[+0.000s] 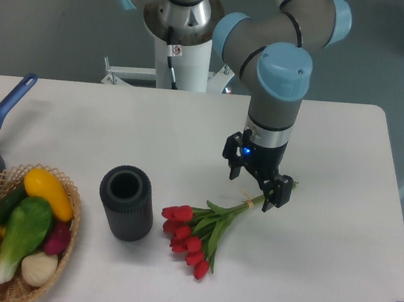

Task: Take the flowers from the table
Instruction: 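Lower the open gripper toward the green tulip stems below the blooms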

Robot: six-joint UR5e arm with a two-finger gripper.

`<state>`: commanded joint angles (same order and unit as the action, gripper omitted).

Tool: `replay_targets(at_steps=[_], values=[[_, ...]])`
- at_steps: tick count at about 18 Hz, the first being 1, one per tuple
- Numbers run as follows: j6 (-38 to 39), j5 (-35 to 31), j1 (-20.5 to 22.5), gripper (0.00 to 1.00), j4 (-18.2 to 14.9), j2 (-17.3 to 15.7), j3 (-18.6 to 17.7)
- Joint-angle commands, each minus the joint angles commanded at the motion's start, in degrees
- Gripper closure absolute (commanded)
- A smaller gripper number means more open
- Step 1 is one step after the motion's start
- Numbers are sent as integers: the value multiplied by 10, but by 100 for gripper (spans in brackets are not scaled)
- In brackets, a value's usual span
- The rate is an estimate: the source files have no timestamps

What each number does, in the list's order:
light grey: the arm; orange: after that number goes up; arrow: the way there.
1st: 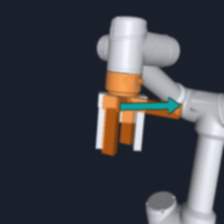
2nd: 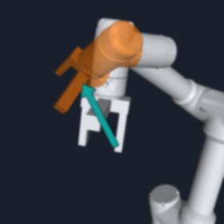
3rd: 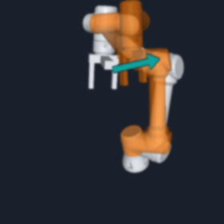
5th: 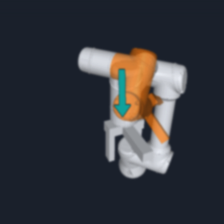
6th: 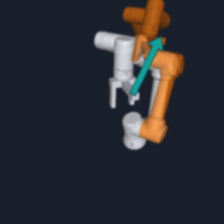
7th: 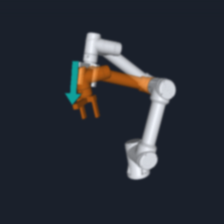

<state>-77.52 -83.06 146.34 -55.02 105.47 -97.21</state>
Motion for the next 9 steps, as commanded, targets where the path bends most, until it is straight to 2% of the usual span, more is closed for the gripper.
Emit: replay_targets(at_steps=[6, 9], values=[[7, -5, -19, 0, 3, -1, -6], [6, 3, -18, 0, 9, 1, -25]])
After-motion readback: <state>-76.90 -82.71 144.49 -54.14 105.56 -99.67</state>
